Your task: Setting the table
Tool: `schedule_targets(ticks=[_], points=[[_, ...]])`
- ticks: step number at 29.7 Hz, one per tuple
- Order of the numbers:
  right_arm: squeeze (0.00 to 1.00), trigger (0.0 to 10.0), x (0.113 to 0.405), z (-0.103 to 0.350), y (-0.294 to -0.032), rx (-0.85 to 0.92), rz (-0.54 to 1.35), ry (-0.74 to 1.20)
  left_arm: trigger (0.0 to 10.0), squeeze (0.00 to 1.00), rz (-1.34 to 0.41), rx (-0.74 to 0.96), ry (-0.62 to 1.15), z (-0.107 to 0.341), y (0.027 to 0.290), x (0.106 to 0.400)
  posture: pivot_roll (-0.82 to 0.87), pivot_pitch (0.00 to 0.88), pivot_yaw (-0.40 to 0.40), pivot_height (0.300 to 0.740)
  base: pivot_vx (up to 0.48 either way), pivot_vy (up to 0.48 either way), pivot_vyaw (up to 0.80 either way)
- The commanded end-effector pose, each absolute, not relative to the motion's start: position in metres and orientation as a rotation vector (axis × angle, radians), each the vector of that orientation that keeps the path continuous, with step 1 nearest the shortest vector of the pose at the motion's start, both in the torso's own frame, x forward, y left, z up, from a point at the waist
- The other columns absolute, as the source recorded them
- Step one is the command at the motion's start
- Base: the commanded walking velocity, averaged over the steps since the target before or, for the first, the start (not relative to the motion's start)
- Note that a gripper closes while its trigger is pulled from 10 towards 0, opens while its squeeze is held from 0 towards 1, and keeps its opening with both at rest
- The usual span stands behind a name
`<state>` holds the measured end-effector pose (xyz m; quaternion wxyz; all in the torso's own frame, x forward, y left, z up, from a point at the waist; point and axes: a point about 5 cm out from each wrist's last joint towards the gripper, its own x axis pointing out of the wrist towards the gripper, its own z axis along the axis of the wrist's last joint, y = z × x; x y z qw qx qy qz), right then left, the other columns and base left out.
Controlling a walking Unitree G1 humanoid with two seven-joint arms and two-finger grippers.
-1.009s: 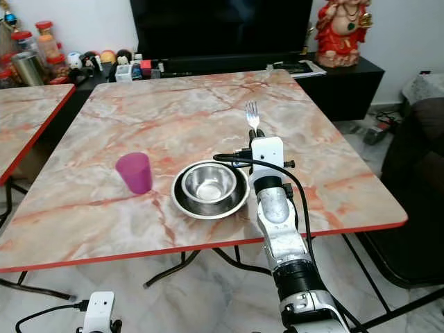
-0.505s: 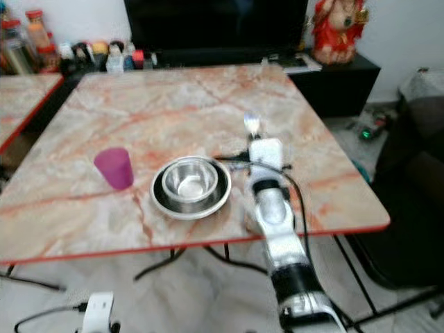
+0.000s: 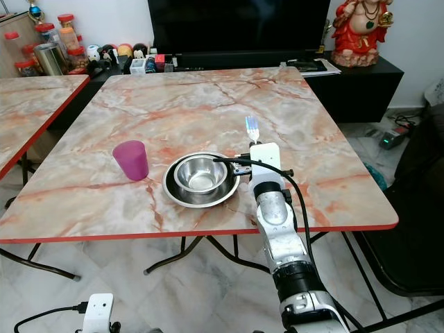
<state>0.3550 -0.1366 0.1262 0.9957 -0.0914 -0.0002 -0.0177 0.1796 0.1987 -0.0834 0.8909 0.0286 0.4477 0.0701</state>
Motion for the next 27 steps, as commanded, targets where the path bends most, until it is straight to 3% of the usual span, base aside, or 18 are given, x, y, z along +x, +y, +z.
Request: schedule_targets(ticks=[1,27], points=[[0.00,10.0,0.359,0.130,-0.138,-0.173,-0.062,0.014,10.0,0.00,0.151,0.054,0.941,-0.084,0.202,0.179,-0.08,0.000,0.025,0.693,0.000,0.000,0.00],[0.00,10.0,0.370,0.121,-0.147,-0.104,-0.040,0.157,10.0,0.00,0.149,0.049,0.952,-0.085,0.202,0.177,-0.07,0.000,0.023,0.693,0.000,0.000,0.00]])
